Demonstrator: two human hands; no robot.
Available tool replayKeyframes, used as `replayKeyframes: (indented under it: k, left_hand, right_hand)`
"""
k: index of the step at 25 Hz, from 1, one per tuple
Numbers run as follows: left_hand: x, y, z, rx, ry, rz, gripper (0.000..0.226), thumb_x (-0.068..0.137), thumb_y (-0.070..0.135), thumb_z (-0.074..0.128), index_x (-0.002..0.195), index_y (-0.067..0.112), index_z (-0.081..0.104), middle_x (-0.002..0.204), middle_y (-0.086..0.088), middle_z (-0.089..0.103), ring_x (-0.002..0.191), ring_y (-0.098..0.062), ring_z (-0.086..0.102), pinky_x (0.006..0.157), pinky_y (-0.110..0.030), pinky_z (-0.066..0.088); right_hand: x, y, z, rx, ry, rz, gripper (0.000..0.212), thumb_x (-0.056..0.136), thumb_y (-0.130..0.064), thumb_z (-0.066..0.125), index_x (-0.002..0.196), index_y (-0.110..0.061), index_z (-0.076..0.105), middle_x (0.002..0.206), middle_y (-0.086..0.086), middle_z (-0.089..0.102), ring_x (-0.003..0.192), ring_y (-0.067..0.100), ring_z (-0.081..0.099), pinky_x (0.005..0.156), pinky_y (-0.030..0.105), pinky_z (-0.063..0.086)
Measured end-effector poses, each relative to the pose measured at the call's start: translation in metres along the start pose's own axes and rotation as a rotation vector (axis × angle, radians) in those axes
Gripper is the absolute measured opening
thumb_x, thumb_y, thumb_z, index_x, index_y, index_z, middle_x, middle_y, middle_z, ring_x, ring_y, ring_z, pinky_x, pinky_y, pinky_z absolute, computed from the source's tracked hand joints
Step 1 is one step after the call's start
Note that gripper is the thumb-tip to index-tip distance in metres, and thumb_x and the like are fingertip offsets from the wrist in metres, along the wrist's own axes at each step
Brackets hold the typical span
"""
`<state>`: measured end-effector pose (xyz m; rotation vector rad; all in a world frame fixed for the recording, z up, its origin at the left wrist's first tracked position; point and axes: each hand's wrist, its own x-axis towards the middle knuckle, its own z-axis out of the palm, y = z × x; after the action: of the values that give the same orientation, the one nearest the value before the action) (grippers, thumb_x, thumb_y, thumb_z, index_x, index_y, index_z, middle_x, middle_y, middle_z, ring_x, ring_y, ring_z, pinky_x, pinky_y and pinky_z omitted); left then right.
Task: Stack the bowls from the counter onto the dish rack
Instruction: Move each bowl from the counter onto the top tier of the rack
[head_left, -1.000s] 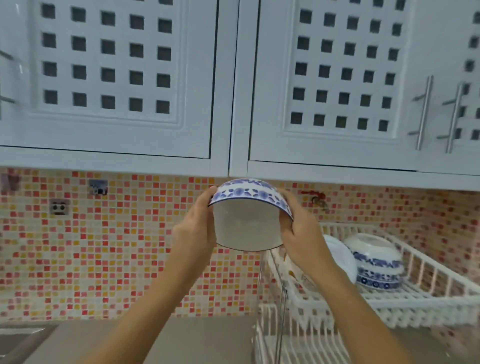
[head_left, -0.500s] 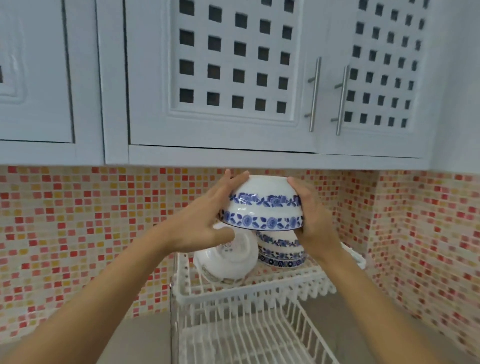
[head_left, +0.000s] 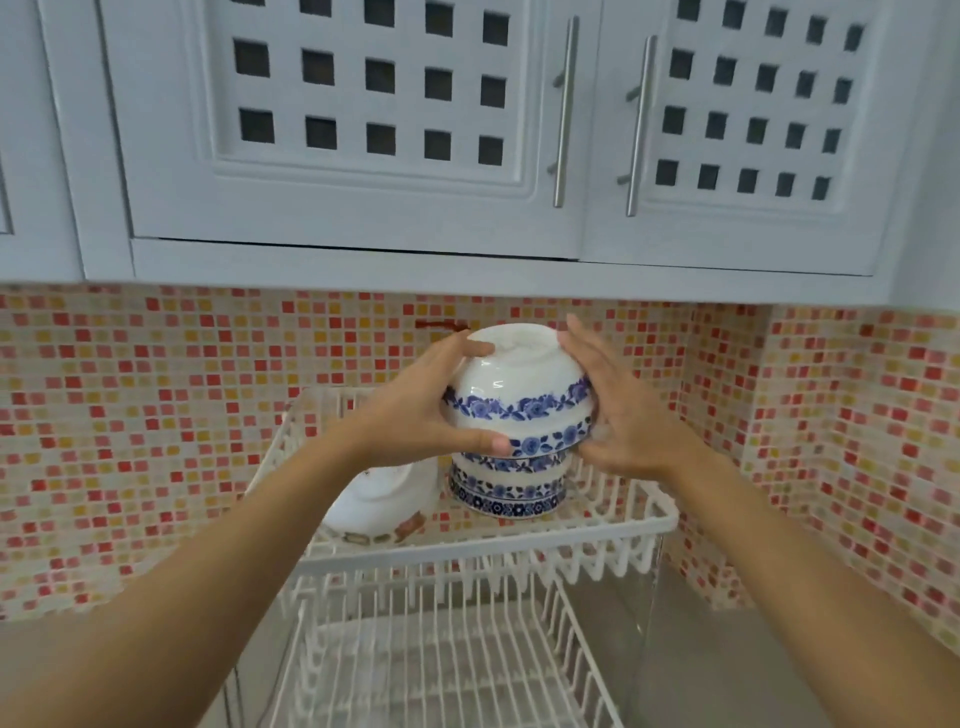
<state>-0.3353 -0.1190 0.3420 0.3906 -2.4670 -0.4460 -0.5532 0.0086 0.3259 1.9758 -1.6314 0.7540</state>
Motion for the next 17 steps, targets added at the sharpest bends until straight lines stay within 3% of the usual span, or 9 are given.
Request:
replayKeyframes:
  k: [2, 3, 7, 11, 14, 17]
  left_hand:
    - [0.003, 0.0, 0.017, 0.114, -0.005, 0.009, 0.101, 0.059, 0.06, 0.077, 0.14, 0.037, 0.022, 0.152, 0.008, 0.027, 0.133, -0.017, 0.037, 0.109, -0.038, 0.039]
    - [0.004, 0.001, 0.026, 0.148, -0.02, 0.012, 0.102, 0.059, 0.059, 0.077, 0.141, 0.034, 0.022, 0.155, 0.007, 0.02, 0.137, -0.017, 0.031, 0.112, -0.034, 0.034]
    - [0.006, 0.0, 0.056, 0.217, -0.064, -0.01, 0.096, 0.061, 0.054, 0.08, 0.138, 0.026, 0.03, 0.159, 0.004, -0.002, 0.146, -0.021, 0.014, 0.117, -0.034, 0.027]
    - [0.009, 0.0, 0.073, 0.244, -0.105, -0.103, 0.094, 0.06, 0.049, 0.082, 0.135, 0.024, 0.031, 0.157, 0.005, -0.022, 0.146, -0.024, 0.015, 0.111, -0.028, 0.028]
    - [0.008, -0.001, 0.083, 0.26, -0.118, -0.111, 0.095, 0.061, 0.044, 0.083, 0.136, 0.025, 0.029, 0.157, 0.007, -0.018, 0.147, -0.022, 0.009, 0.115, -0.033, 0.023]
    - [0.01, -0.008, 0.09, 0.32, -0.111, -0.092, 0.108, 0.058, 0.05, 0.082, 0.143, 0.036, 0.016, 0.158, 0.005, -0.014, 0.147, -0.027, 0.008, 0.116, -0.047, 0.026]
  right_hand:
    - [-0.013, 0.013, -0.002, 0.048, -0.202, 0.024, 0.111, 0.07, -0.061, 0.065, 0.143, -0.04, -0.015, 0.156, -0.014, -0.019, 0.142, 0.003, -0.003, 0.115, 0.026, 0.005]
    - [-0.018, 0.018, 0.0, 0.059, -0.251, 0.04, 0.114, 0.067, -0.066, 0.063, 0.143, -0.039, -0.018, 0.155, -0.016, -0.022, 0.142, 0.001, -0.008, 0.115, 0.025, 0.0]
    - [-0.02, 0.034, 0.015, 0.166, -0.343, 0.18, 0.113, 0.066, -0.071, 0.061, 0.147, -0.038, -0.011, 0.152, -0.023, -0.018, 0.144, 0.002, -0.004, 0.12, 0.042, 0.013]
    - [-0.027, 0.041, 0.027, 0.212, -0.427, 0.173, 0.113, 0.069, -0.061, 0.068, 0.149, -0.032, -0.008, 0.146, -0.031, -0.019, 0.138, -0.006, -0.008, 0.119, 0.032, 0.011]
    - [-0.027, 0.044, 0.033, 0.185, -0.455, 0.165, 0.119, 0.071, -0.056, 0.071, 0.147, -0.031, -0.016, 0.151, -0.024, -0.025, 0.143, 0.003, -0.009, 0.118, 0.035, 0.013]
    - [-0.027, 0.047, 0.039, 0.151, -0.476, 0.134, 0.125, 0.071, -0.054, 0.072, 0.145, -0.027, -0.025, 0.152, -0.013, -0.034, 0.143, 0.006, -0.019, 0.12, 0.034, 0.008]
